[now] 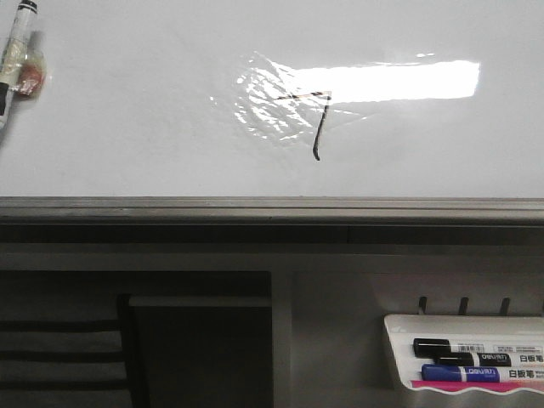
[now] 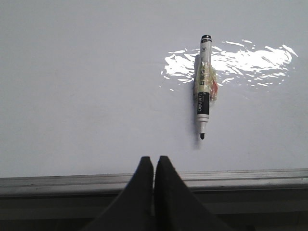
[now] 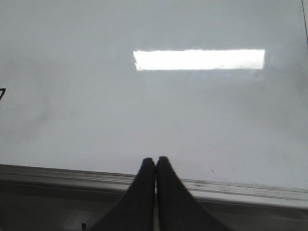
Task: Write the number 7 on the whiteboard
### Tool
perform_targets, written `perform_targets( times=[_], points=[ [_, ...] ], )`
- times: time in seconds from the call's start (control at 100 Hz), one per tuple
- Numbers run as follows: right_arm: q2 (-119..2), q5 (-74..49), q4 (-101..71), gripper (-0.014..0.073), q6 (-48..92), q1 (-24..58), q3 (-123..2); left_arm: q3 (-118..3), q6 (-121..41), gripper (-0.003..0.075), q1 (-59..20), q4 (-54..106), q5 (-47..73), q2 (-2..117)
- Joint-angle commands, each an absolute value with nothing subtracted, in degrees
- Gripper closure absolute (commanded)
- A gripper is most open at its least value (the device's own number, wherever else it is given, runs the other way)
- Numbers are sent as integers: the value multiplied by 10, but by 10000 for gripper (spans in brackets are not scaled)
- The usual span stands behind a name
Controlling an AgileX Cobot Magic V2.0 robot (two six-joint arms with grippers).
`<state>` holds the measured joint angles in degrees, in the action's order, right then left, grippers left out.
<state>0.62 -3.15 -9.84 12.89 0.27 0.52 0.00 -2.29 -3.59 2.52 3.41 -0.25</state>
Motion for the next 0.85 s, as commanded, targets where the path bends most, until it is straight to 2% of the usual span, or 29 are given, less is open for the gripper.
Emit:
perform_targets(
  times=[0.0,0.07,0.22,0.84],
  points=[
    [18,22,-97,665,135,1,23,19,-19,741,-34,25,-10,-18],
    [18,29,-85,665,118,1,23,19,-19,741,-34,25,-10,-18],
    [18,60,77,665,-50,1,23,19,-19,741,-34,25,-10,-18],
    [18,63,76,665,-50,1,23,19,-19,741,-34,25,-10,-18]
  ],
)
